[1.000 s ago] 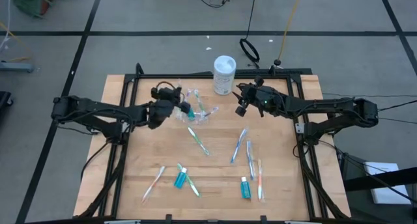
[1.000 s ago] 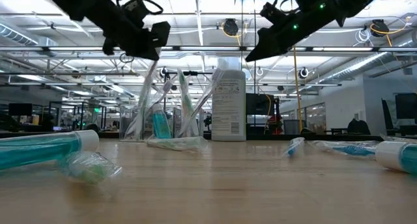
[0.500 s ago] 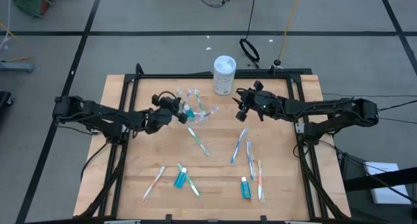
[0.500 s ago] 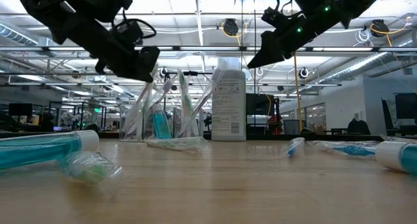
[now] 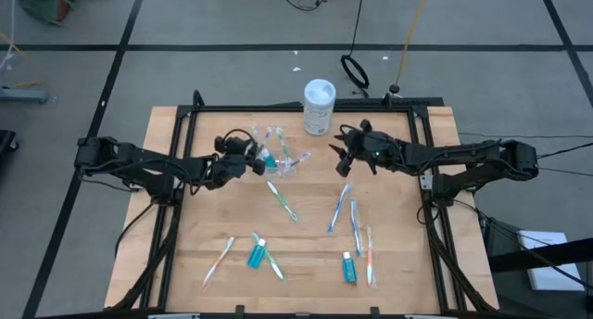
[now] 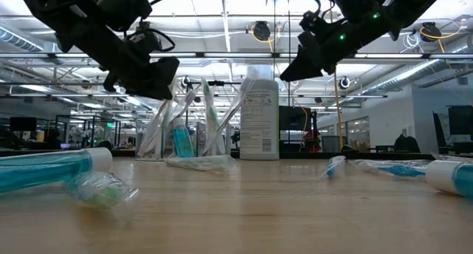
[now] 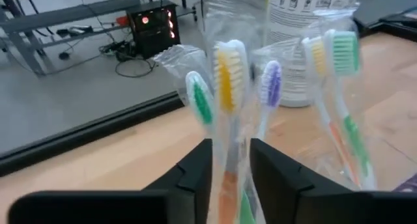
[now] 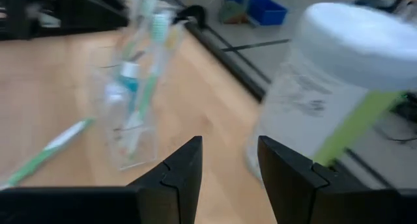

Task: Pick & Place toothbrushing station
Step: Put the orange toothbrush into the transparent organizer, then put the blue mouthwash into the transparent organizer

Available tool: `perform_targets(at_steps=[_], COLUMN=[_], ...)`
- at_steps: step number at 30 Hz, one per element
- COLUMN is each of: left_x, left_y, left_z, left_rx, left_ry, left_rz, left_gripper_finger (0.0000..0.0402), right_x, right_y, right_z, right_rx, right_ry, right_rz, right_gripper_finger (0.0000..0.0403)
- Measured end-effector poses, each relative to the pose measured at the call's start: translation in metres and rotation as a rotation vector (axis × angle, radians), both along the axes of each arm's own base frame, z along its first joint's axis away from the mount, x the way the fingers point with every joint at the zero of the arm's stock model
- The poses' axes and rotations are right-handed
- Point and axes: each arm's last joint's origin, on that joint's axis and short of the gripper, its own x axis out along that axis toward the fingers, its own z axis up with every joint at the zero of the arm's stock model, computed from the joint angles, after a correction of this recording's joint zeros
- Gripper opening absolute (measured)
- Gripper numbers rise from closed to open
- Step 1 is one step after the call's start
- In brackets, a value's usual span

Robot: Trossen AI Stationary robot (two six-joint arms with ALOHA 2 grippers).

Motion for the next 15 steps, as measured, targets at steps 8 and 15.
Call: perform_targets(at_steps=[8,15], left_x=[0.000,-0.005], left_y=[-0.002,-0.003], left_z=[-0.010,0.009], left_rx=[-0.204,-0.159], left_ry=[0.035,-0.007], left_rz=[-0.196,-0.190], left_gripper_finger=[0.0148,0.0149], right_x=[0.001,0.001], right_y=[0.004,0.004], right_z=[-0.002,-0.002], right_rx=[0.076,0.086], right_ry=[-0.010,-0.013], right_rz=[0.118,0.120], right_gripper_finger=[0.0139,0.0139])
